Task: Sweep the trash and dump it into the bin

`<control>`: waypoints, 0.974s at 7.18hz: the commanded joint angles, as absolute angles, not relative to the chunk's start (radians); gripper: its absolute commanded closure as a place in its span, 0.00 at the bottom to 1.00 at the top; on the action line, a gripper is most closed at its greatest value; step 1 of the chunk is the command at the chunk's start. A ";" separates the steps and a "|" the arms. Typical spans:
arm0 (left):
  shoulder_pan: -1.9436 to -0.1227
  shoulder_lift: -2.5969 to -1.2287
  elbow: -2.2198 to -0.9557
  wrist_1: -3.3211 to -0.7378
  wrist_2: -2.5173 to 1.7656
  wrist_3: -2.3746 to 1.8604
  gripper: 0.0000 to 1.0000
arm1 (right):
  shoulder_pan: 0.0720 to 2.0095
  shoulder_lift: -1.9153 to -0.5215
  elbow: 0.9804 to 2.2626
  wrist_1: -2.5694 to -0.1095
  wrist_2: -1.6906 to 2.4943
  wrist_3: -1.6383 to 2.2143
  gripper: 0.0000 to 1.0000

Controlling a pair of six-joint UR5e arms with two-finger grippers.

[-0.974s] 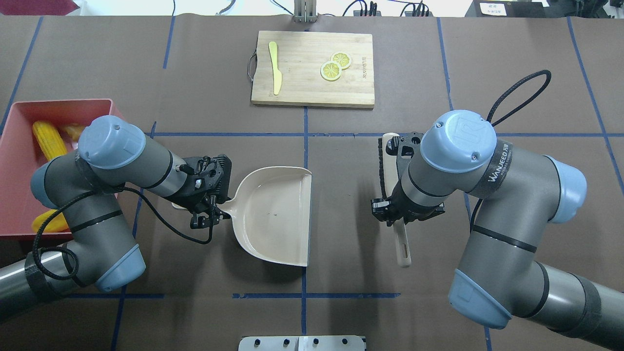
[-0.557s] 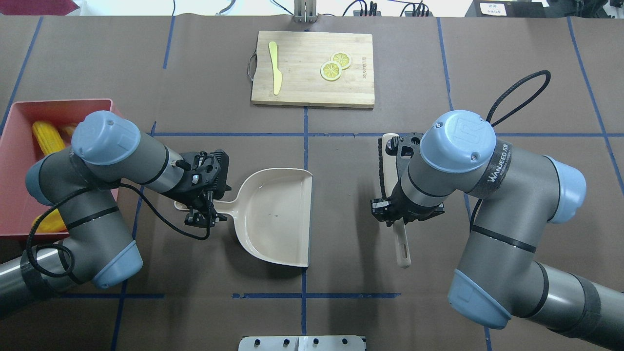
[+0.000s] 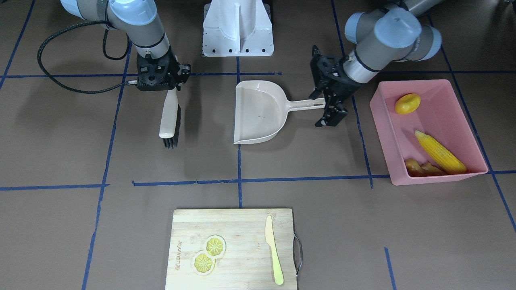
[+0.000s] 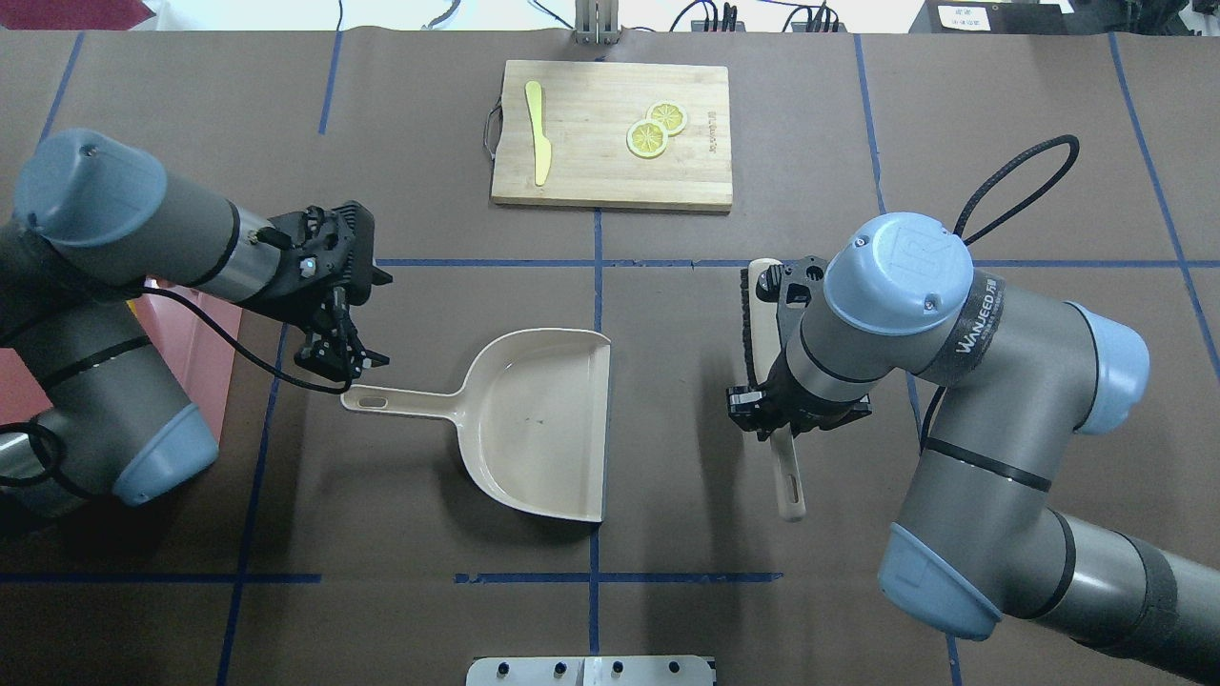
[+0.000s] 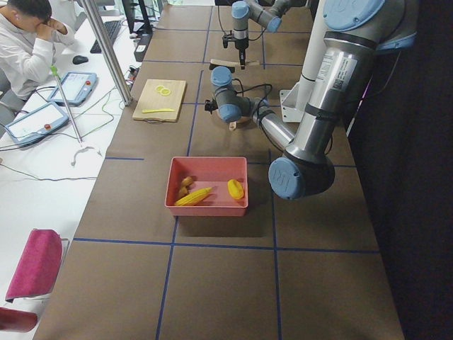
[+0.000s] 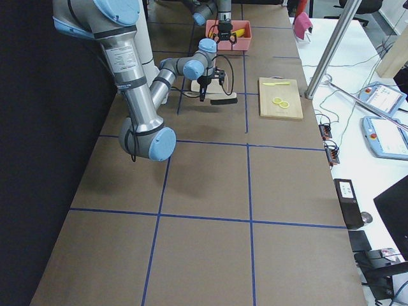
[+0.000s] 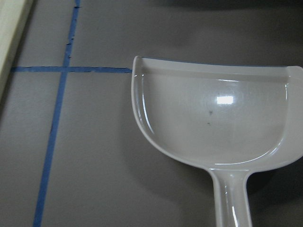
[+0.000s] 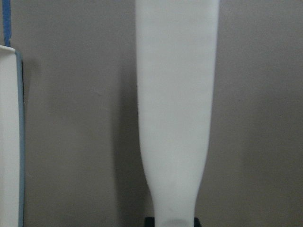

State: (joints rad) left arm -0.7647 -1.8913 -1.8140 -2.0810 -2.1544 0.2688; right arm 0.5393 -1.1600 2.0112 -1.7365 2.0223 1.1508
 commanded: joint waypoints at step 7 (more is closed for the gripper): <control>-1.430 -1.787 -1.777 -1.348 -2.365 0.206 0.00 | 0.781 -1.368 2.085 -1.738 2.121 0.807 1.00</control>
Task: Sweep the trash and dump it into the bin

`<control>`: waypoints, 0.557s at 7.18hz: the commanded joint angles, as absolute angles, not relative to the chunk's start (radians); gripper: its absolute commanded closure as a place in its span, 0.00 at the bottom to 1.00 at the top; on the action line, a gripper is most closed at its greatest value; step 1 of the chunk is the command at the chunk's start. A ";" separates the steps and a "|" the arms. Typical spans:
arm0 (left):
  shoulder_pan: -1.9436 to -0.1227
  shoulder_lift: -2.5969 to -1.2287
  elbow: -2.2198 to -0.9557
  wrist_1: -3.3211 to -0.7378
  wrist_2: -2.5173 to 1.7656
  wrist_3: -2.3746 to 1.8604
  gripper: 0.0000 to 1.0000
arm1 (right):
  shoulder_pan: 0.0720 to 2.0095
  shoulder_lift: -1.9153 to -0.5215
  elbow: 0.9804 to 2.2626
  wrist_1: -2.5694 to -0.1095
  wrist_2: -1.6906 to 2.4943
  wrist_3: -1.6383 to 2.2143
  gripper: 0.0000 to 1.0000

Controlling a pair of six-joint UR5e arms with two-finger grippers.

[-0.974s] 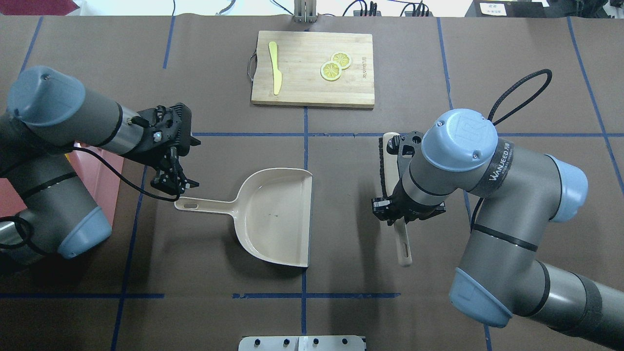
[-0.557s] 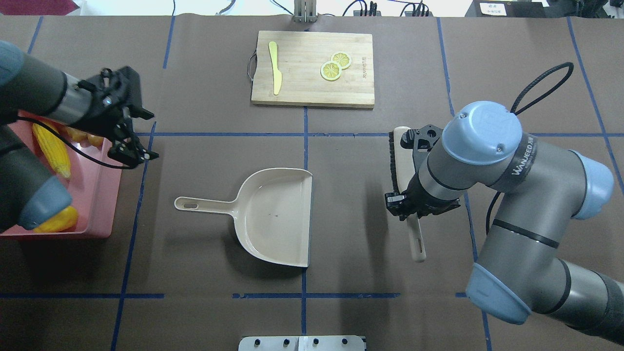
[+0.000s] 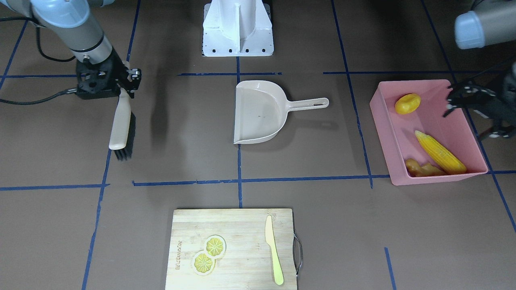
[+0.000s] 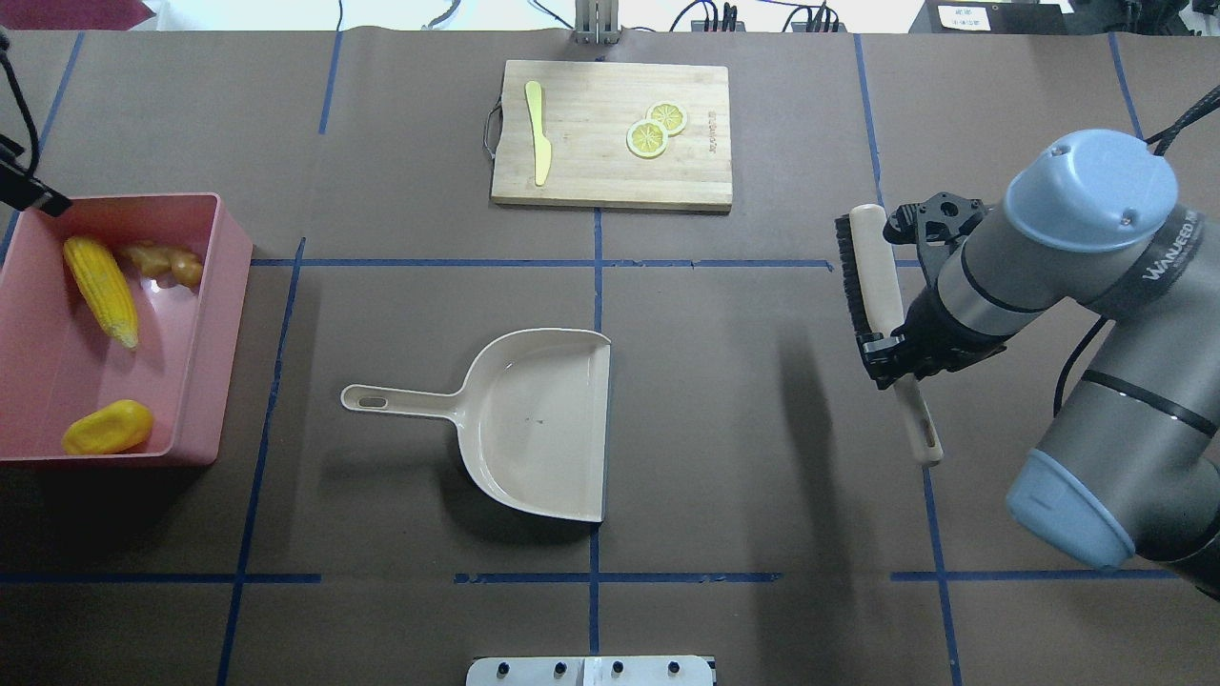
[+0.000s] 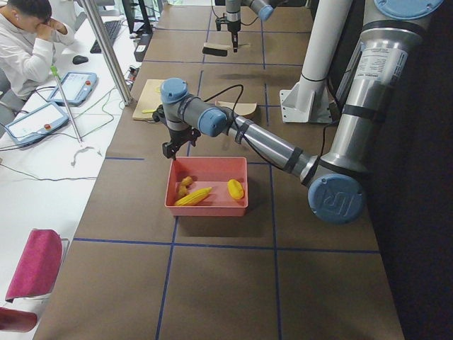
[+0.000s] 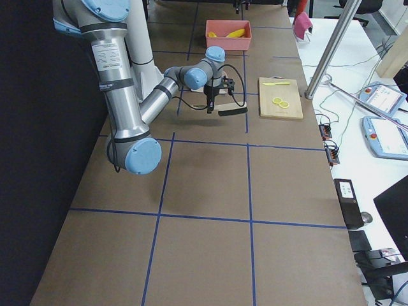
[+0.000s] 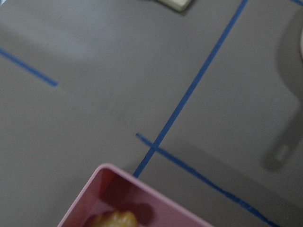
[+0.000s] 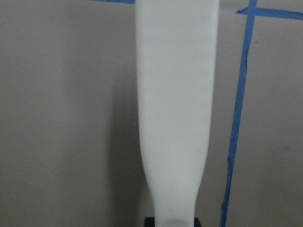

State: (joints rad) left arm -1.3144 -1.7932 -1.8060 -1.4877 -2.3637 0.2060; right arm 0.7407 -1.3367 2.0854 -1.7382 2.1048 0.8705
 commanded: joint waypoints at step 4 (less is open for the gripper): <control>-1.654 -1.674 -1.678 -1.272 -2.364 0.216 0.00 | 0.957 -1.512 2.066 -1.740 2.196 0.536 1.00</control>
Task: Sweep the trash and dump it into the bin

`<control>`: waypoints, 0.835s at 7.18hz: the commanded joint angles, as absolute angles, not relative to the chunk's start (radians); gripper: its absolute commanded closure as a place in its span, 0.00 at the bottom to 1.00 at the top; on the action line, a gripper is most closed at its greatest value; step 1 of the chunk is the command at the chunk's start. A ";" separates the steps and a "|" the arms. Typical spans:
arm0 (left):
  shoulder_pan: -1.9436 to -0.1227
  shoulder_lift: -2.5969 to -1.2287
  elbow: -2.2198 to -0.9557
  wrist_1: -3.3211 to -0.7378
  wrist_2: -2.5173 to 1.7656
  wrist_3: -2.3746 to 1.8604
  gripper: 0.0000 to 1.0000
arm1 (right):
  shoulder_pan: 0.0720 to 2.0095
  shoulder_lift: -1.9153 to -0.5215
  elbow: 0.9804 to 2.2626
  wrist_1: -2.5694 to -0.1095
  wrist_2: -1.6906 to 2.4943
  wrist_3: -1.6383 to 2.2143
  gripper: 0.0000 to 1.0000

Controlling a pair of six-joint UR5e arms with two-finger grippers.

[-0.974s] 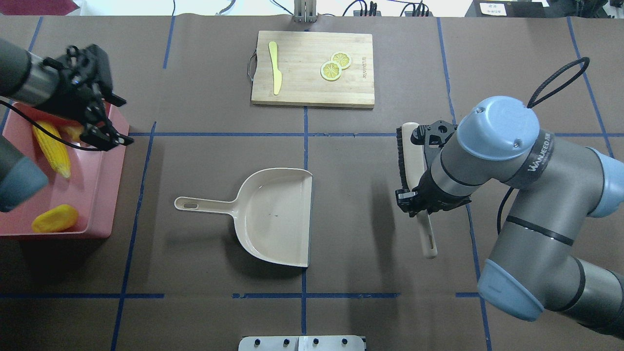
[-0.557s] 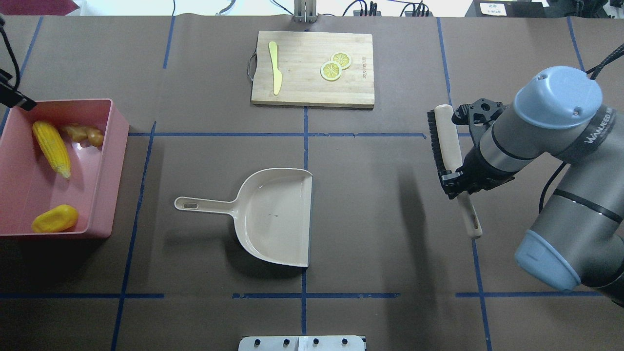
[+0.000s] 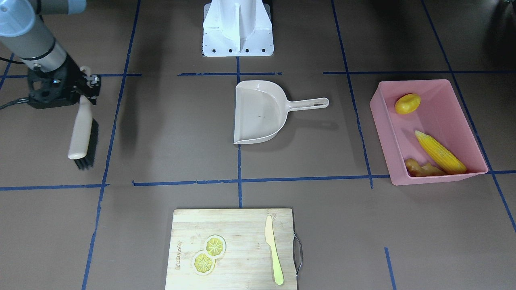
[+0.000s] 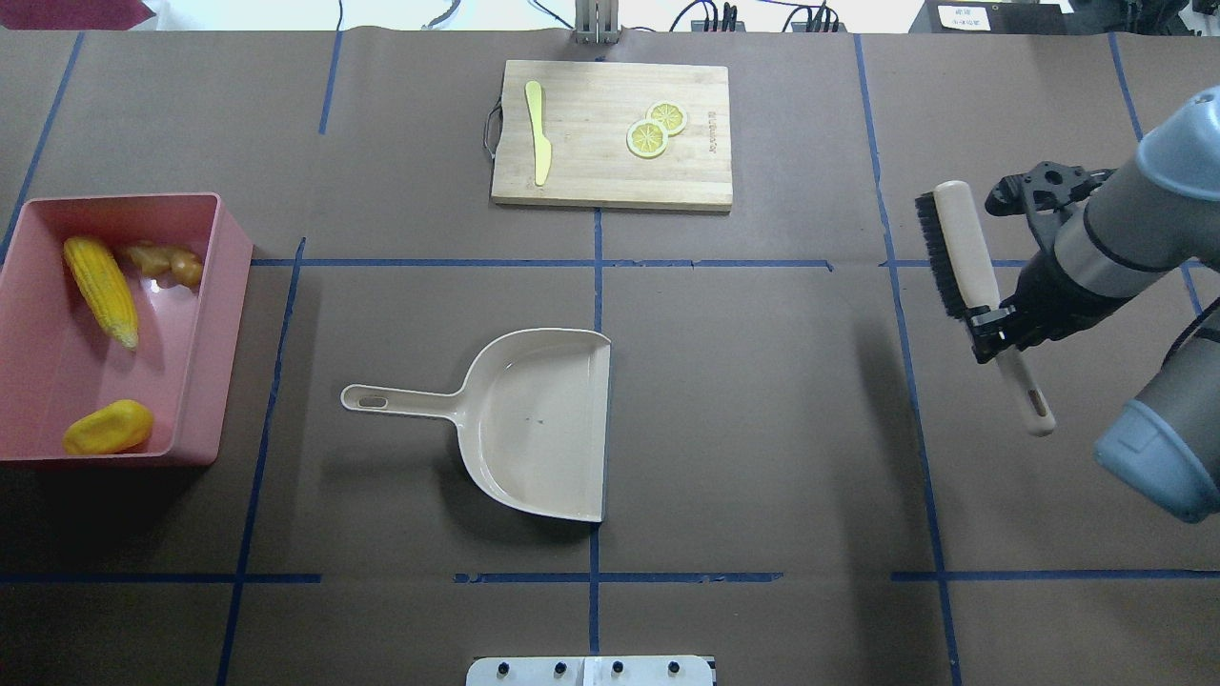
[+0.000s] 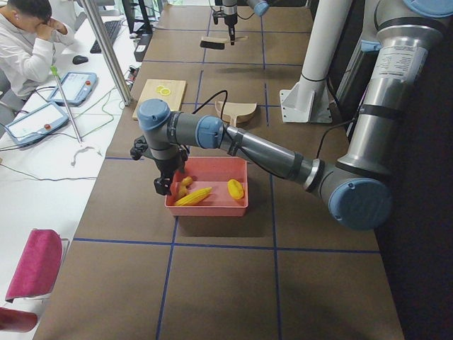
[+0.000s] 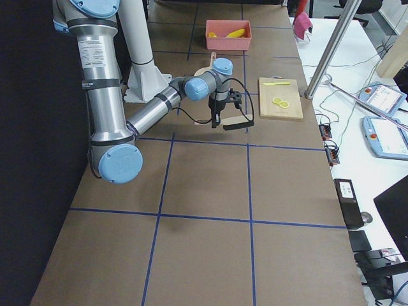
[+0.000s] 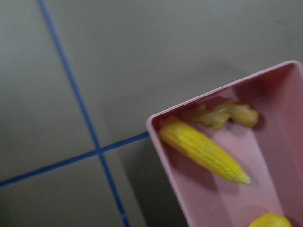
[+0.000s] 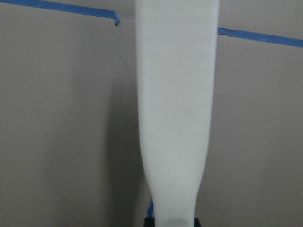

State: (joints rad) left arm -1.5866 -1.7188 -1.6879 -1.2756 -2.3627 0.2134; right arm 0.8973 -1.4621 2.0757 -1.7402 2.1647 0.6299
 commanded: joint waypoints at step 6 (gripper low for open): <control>-1.688 -1.434 -1.739 -1.420 -2.227 0.091 0.00 | 1.118 -1.666 2.019 -1.736 2.238 0.262 1.00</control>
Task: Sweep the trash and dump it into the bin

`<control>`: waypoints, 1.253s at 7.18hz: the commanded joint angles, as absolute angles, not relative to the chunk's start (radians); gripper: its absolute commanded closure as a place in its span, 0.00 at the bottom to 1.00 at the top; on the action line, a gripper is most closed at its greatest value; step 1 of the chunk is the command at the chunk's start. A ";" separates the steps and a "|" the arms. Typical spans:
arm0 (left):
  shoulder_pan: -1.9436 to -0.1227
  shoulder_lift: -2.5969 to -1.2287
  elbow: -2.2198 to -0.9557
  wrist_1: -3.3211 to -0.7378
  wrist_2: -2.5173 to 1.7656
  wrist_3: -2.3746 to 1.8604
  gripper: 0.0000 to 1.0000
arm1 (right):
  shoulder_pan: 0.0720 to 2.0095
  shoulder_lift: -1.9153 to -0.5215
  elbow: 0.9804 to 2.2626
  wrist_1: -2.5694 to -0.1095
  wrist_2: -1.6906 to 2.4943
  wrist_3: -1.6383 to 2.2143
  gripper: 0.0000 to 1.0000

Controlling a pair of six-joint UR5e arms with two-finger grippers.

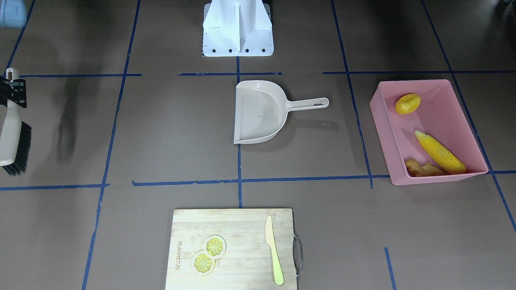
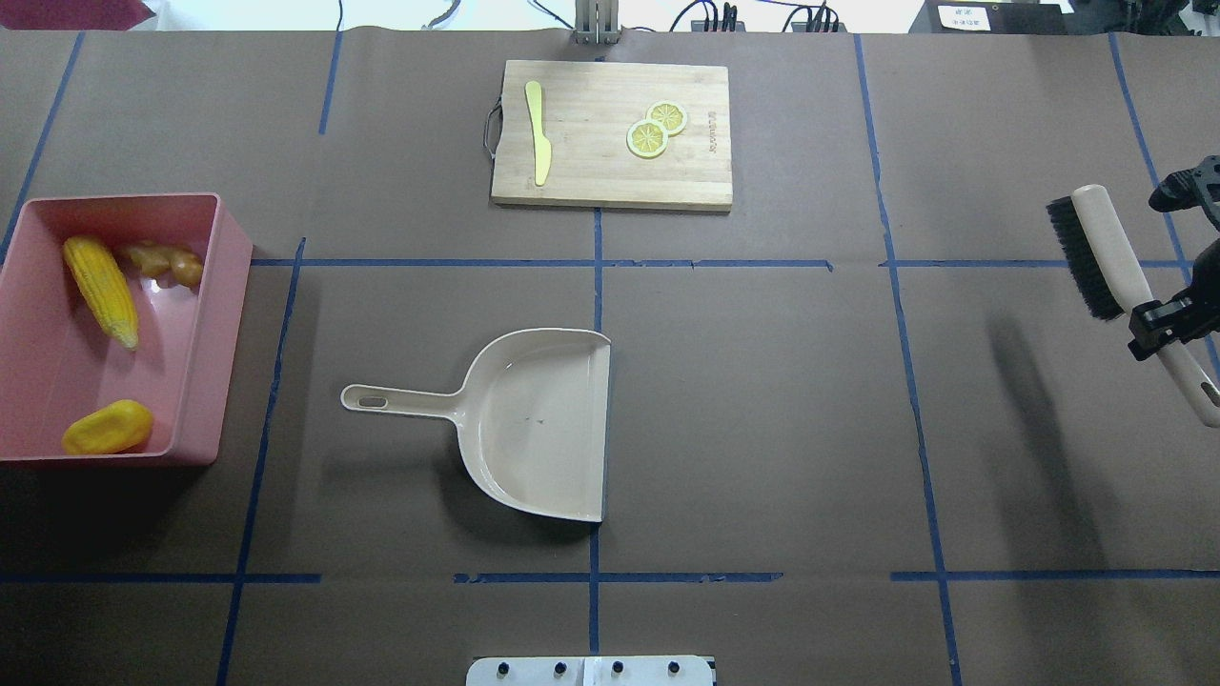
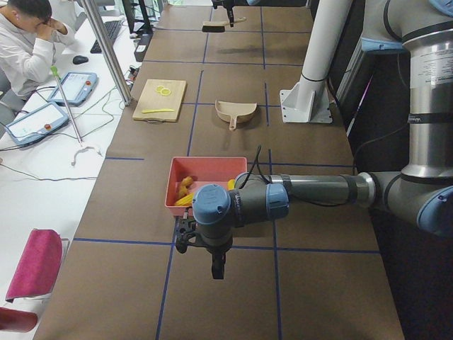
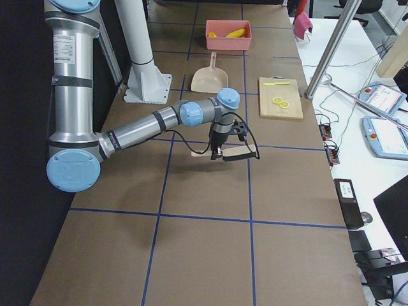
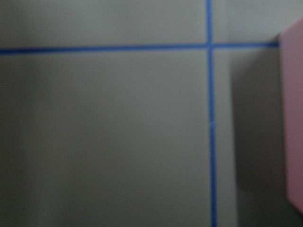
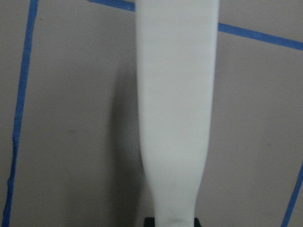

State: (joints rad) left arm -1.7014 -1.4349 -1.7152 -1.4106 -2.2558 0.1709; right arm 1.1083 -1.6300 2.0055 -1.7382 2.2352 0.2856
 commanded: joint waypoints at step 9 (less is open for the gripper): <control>-1.592 -1.439 -1.839 -1.416 -2.290 0.048 0.00 | 1.085 -1.907 1.730 -1.013 2.298 0.625 1.00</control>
